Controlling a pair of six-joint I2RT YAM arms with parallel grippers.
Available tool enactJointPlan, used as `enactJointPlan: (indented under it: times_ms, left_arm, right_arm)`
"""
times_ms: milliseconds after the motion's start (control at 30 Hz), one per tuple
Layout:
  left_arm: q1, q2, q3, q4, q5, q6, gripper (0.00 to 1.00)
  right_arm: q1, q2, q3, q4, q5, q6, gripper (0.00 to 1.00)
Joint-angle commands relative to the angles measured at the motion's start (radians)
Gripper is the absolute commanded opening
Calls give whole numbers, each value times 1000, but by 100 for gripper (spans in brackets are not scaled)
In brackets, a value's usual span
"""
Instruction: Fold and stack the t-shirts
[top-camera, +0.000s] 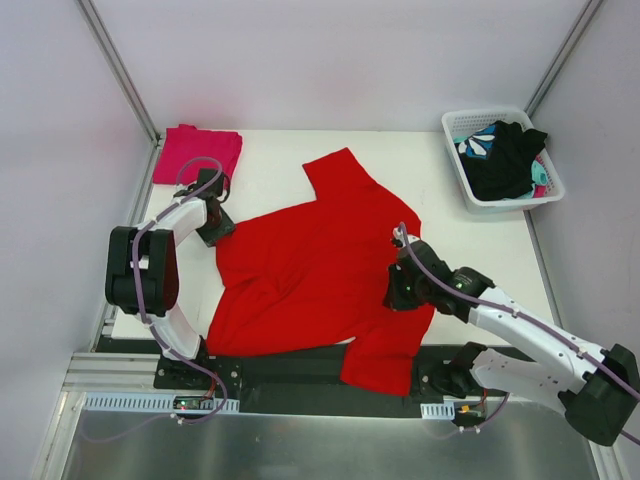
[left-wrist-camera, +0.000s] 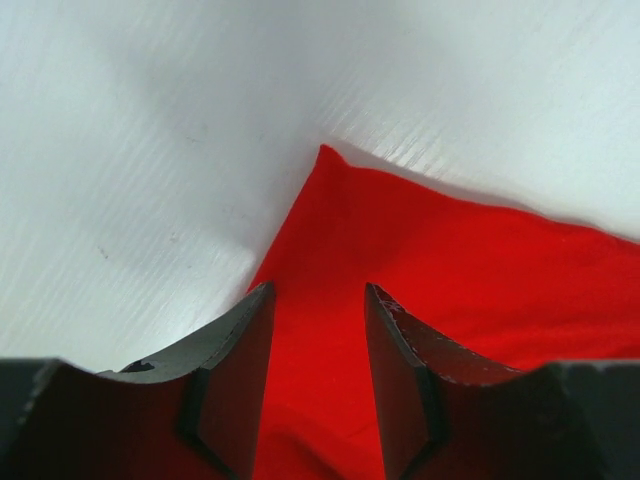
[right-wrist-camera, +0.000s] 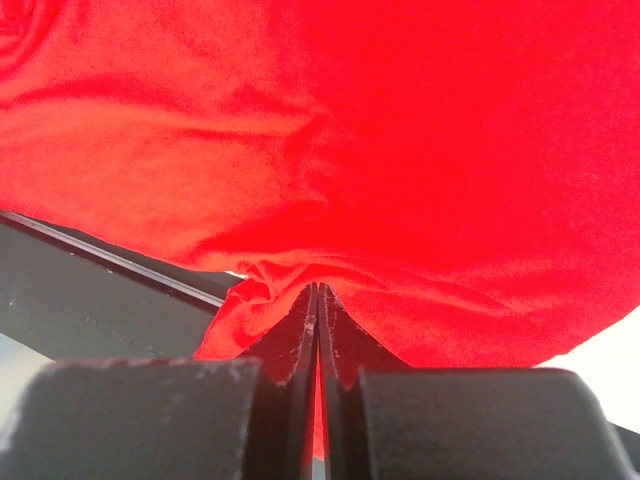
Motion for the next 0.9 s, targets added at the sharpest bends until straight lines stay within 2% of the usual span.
enactJointPlan:
  times_ms: [0, 233, 867]
  left_arm:
    - [4, 19, -5, 66, 13, 22, 41]
    - [9, 38, 9, 67, -5, 34, 40]
    - [41, 42, 69, -20, -36, 68, 45]
  right_arm:
    - [2, -51, 2, -46, 13, 21, 1]
    - [2, -75, -5, -77, 22, 24, 1]
    - [2, -41, -8, -61, 5, 27, 1]
